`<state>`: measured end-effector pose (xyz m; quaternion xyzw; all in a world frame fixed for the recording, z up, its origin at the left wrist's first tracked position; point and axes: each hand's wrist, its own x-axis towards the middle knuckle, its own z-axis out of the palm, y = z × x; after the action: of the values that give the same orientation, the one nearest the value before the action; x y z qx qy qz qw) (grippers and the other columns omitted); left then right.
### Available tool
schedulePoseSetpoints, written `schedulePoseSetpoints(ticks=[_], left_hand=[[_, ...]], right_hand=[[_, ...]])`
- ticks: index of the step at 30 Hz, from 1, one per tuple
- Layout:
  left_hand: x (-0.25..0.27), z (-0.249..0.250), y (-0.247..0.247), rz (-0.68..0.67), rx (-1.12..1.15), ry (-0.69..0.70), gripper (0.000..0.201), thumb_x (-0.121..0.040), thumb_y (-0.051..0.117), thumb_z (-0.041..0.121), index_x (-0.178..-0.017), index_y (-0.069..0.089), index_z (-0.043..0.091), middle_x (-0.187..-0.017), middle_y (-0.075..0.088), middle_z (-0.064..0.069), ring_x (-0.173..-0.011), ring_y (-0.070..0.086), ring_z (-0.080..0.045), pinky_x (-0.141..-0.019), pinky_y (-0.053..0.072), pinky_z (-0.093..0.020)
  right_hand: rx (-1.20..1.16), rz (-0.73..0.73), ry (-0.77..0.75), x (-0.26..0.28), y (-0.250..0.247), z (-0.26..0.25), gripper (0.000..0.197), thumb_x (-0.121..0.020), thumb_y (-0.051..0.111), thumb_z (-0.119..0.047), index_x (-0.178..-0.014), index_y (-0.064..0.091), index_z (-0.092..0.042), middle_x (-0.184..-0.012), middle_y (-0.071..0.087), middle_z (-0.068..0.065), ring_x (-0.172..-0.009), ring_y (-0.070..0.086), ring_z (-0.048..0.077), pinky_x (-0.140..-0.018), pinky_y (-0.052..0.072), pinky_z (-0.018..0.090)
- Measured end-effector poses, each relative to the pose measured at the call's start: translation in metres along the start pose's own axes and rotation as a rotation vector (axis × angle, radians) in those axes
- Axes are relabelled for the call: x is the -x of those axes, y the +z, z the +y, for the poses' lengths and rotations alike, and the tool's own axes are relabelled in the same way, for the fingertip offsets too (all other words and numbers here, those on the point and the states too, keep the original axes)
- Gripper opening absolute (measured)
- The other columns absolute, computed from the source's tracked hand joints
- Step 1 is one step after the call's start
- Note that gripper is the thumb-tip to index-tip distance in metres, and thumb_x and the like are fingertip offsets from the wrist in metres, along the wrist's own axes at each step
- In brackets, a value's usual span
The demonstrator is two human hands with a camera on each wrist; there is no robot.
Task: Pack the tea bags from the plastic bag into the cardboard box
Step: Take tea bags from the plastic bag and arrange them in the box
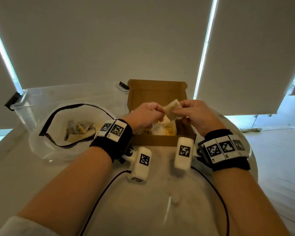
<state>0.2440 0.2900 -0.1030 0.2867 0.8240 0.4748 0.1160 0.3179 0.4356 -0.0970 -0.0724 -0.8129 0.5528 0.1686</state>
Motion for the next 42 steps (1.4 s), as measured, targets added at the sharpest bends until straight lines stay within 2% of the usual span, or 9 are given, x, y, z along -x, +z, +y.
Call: schedulePoseSetpoints(ticks=[3, 7, 10, 14, 18, 21, 25, 37, 42], left_hand=[[-0.001, -0.003, -0.001, 0.028, 0.033, -0.003, 0.014, -0.092, 0.053, 0.012, -0.096, 0.062, 0.022, -0.104, 0.064, -0.001, -0.079, 0.051, -0.017, -0.053, 0.040, -0.018], [-0.001, -0.005, -0.003, 0.104, 0.239, -0.107, 0.027, -0.087, 0.041, -0.005, -0.066, 0.051, 0.009, -0.084, 0.054, -0.003, -0.057, 0.042, -0.012, -0.037, 0.036, -0.012], [-0.002, -0.008, -0.004, 0.145, 0.401, -0.169, 0.024, -0.087, 0.041, 0.002, -0.064, 0.046, 0.009, -0.065, 0.045, -0.004, -0.049, 0.040, -0.011, -0.038, 0.036, -0.015], [0.000, -0.010, -0.004, 0.102, 0.534, -0.159, 0.030, -0.093, 0.044, 0.029, -0.067, 0.041, 0.015, -0.068, 0.042, -0.001, -0.049, 0.037, -0.011, -0.044, 0.038, -0.019], [-0.003, -0.008, -0.002, 0.078, 0.066, -0.127, 0.058, -0.080, 0.042, 0.074, -0.079, 0.051, 0.017, -0.075, 0.050, -0.001, -0.060, 0.045, -0.012, -0.062, 0.043, -0.026], [-0.012, -0.003, 0.004, 0.053, -0.496, 0.049, 0.042, -0.081, 0.059, 0.059, -0.073, 0.048, 0.018, -0.074, 0.049, 0.002, -0.065, 0.044, -0.009, -0.061, 0.039, -0.020], [-0.026, 0.008, 0.014, -0.158, -0.888, 0.142, 0.025, -0.079, 0.073, 0.033, -0.079, 0.055, 0.016, -0.084, 0.058, -0.002, -0.071, 0.051, -0.012, -0.062, 0.042, -0.022], [-0.034, 0.012, 0.024, -0.189, -0.985, 0.148, 0.023, -0.085, 0.066, 0.029, -0.096, 0.063, 0.009, -0.086, 0.058, -0.004, -0.073, 0.053, -0.015, -0.060, 0.042, -0.021], [-0.032, 0.008, 0.015, -0.069, -0.842, 0.145, 0.020, -0.082, 0.070, 0.029, -0.082, 0.055, 0.016, -0.081, 0.051, 0.001, -0.072, 0.047, -0.013, -0.059, 0.037, -0.019]], right_hand=[[0.006, 0.086, 0.001, -0.002, -0.006, 0.003, 0.006, -0.089, 0.060, -0.016, -0.092, 0.065, -0.018, -0.089, 0.064, -0.002, -0.084, 0.055, 0.013, -0.070, 0.044, 0.027], [0.091, 0.123, 0.030, -0.003, -0.010, 0.009, 0.008, -0.092, 0.056, -0.014, -0.097, 0.063, -0.015, -0.088, 0.061, 0.000, -0.076, 0.056, 0.011, -0.064, 0.046, 0.022], [0.082, 0.099, 0.108, -0.006, -0.009, 0.011, 0.011, -0.090, 0.057, -0.005, -0.098, 0.063, -0.009, -0.096, 0.060, 0.005, -0.087, 0.061, 0.018, -0.073, 0.055, 0.028], [0.205, 0.117, 0.110, -0.011, -0.007, 0.014, 0.014, -0.086, 0.062, -0.001, -0.083, 0.061, -0.015, -0.101, 0.062, 0.009, -0.097, 0.061, 0.023, -0.088, 0.054, 0.037], [0.247, 0.085, 0.150, -0.011, -0.007, 0.016, 0.009, -0.085, 0.066, -0.008, -0.079, 0.062, -0.014, -0.092, 0.066, 0.010, -0.088, 0.065, 0.021, -0.086, 0.055, 0.036], [0.286, 0.002, 0.187, -0.011, -0.004, 0.015, 0.009, -0.083, 0.068, -0.007, -0.078, 0.062, -0.013, -0.091, 0.066, 0.010, -0.087, 0.066, 0.021, -0.083, 0.056, 0.035], [0.357, -0.035, 0.227, -0.014, 0.001, 0.016, 0.008, -0.084, 0.068, -0.011, -0.078, 0.064, -0.014, -0.093, 0.067, 0.010, -0.090, 0.067, 0.022, -0.084, 0.056, 0.038], [0.560, -0.224, 0.226, -0.019, 0.008, 0.018, 0.025, -0.079, 0.070, -0.020, -0.101, 0.069, -0.008, -0.102, 0.064, 0.008, -0.095, 0.058, 0.020, -0.085, 0.046, 0.031], [0.587, -0.248, 0.199, -0.023, 0.012, 0.021, 0.029, -0.081, 0.069, -0.020, -0.108, 0.065, -0.012, -0.104, 0.059, 0.002, -0.099, 0.054, 0.018, -0.087, 0.043, 0.031]])
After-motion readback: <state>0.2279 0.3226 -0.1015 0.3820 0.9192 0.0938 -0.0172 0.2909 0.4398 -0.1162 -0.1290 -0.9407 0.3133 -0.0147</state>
